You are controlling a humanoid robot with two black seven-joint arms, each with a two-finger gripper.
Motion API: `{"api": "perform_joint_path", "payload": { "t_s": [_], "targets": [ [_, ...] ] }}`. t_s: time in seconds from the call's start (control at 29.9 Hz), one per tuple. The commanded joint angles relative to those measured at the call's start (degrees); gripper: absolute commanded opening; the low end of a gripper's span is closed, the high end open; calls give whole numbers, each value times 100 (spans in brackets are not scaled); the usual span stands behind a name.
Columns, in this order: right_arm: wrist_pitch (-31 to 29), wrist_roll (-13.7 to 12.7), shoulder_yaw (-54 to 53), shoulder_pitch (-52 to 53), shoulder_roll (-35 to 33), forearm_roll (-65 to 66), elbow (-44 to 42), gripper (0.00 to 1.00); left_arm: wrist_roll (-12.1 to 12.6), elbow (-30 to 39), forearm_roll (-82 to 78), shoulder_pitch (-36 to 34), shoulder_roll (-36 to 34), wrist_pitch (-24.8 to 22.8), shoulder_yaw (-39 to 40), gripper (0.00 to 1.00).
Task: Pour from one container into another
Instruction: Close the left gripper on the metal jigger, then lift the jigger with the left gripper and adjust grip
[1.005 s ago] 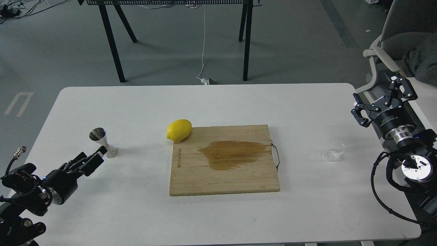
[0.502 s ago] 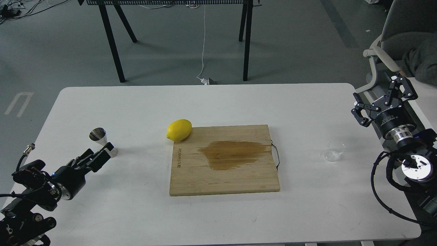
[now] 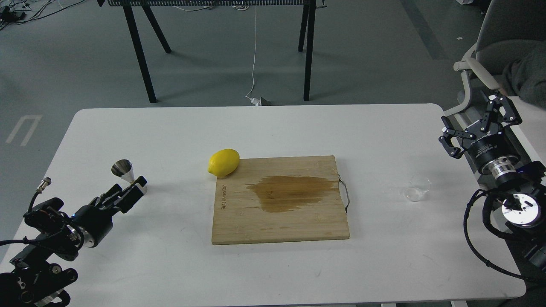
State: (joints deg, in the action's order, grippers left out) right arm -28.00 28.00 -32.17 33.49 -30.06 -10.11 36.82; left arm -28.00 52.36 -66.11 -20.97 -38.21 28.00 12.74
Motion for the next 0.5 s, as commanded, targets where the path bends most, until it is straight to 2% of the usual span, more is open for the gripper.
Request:
{"api": "perform_joint_path", "payload": {
  "t_s": [0.0, 0.47],
  "targets": [
    [0, 0, 0, 9, 0, 0, 0, 99, 0, -50, -25, -47, 33, 0, 0, 99],
    [0, 0, 0, 0, 0, 0, 0, 99, 0, -393, -34, -188, 314, 0, -17, 99]
  ]
}}
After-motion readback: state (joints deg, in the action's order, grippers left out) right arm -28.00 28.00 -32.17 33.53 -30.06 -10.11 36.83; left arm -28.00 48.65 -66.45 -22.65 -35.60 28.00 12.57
